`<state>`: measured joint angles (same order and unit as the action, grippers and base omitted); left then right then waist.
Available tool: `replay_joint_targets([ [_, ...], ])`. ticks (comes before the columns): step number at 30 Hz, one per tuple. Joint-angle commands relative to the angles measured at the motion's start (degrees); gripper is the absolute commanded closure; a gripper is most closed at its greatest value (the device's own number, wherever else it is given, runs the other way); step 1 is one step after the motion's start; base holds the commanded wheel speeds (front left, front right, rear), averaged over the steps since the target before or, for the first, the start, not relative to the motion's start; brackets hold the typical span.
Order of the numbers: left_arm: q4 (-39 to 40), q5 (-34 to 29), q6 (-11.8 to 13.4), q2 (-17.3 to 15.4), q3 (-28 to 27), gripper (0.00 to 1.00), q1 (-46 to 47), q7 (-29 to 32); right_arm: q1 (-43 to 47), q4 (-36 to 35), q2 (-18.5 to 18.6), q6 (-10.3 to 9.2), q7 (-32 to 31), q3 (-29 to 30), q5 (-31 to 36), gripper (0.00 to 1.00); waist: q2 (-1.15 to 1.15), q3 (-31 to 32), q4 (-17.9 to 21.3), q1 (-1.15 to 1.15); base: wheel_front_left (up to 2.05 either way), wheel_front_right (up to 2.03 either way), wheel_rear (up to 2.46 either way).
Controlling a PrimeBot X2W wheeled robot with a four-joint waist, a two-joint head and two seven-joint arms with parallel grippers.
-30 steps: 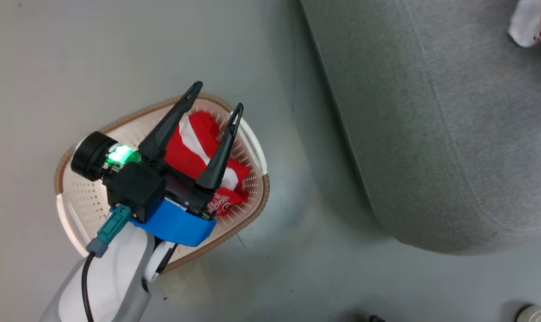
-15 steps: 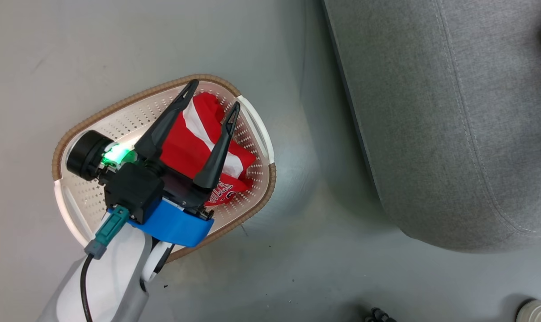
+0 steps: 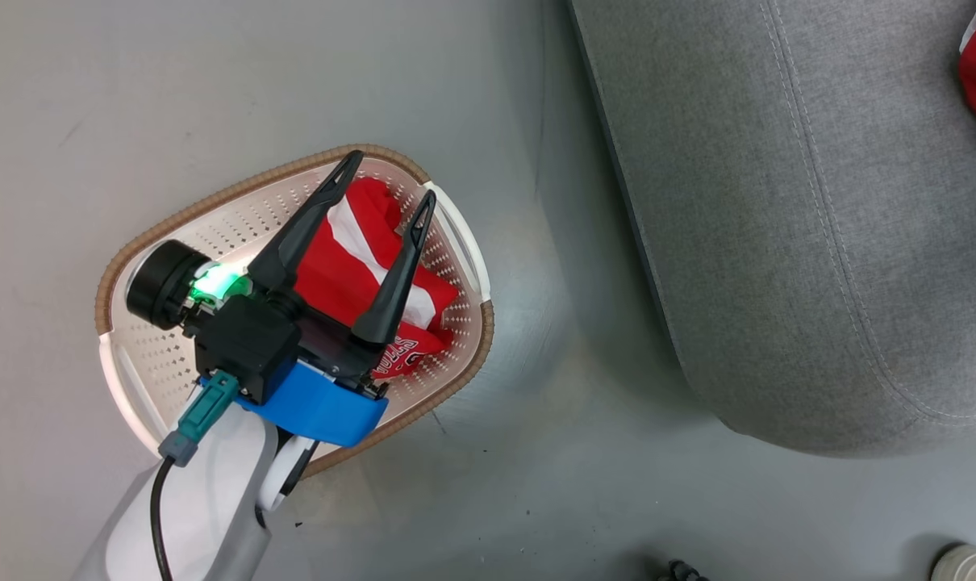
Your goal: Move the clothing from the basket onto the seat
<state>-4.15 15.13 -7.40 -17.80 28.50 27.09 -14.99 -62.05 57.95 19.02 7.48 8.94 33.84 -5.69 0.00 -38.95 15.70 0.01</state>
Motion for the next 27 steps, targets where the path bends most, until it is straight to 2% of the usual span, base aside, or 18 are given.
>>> replay_joint_targets([
  [1,0.08,0.19,-0.07,-0.22,-0.22,0.0,-0.01,-0.29,-0.67,0.34,0.6,0.03,0.38,-0.08,0.15,0.0,0.0,-0.05,0.01,-0.01,0.0,0.0,0.0],
  [14,-0.84,0.11,-0.08,1.03,-0.39,0.0,-0.4,-0.29,0.05,3.37,1.34,0.03,2.26,-1.98,-0.07,0.0,0.0,2.09,-0.31,-0.01,0.0,0.0,0.0],
  [21,-3.0,1.76,-0.09,3.81,-1.3,0.0,-3.04,-0.29,5.35,2.04,0.06,0.03,4.17,-5.86,1.29,0.0,0.0,9.32,-1.91,-0.01,0.0,0.0,0.0],
  [27,-4.92,3.47,-0.09,6.4,-3.4,0.0,-7.66,-0.29,13.2,-2.83,-1.87,0.02,5.02,-11.02,1.1,0.0,0.0,17.67,-4.54,-0.01,0.0,0.0,0.0],
])
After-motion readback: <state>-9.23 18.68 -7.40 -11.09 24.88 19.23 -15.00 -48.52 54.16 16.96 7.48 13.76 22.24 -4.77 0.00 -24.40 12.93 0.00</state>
